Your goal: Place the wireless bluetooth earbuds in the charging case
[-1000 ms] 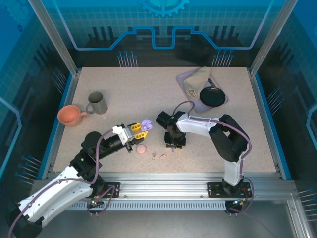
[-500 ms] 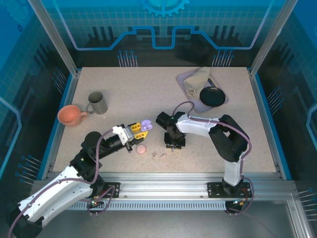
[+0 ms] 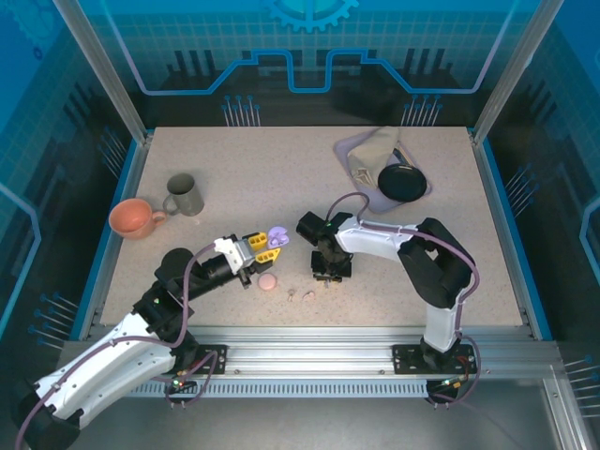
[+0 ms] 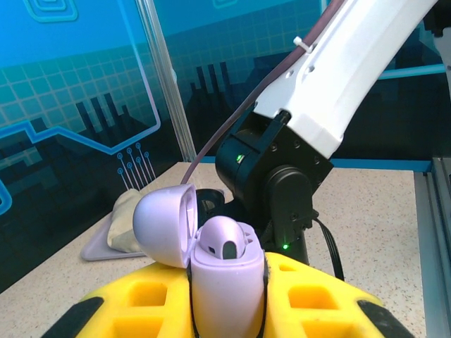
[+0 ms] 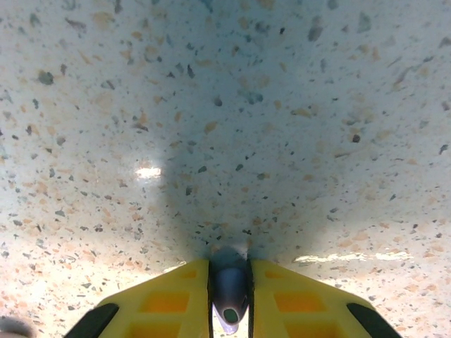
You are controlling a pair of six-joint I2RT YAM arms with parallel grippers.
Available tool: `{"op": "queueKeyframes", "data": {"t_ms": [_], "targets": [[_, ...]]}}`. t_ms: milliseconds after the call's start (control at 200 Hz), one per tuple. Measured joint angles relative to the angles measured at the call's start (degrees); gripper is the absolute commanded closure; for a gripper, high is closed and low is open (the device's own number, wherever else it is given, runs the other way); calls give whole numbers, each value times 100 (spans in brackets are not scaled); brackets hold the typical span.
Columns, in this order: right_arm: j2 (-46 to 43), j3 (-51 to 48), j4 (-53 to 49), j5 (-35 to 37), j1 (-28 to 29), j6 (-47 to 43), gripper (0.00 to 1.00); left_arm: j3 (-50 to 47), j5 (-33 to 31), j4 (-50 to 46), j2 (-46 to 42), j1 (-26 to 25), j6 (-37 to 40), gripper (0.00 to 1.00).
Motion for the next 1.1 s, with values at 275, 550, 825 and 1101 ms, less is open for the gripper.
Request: {"op": "queueKeyframes", "data": {"t_ms": [275, 550, 825, 1101], "targets": [[-356, -404, 428, -103, -74, -264, 81, 0, 0, -46, 155, 0, -66, 100], [-1427, -1257, 1292, -101, -275, -678, 81, -103, 2, 20, 431, 0, -479, 100], [-3565, -2253, 2286, -240, -684, -1235, 80, -151, 0, 190, 741, 0, -1032, 100], [-5591, -2551, 3167, -841, -1279, -1631, 79, -125, 61, 741, 1241, 0, -1513, 100]]}}
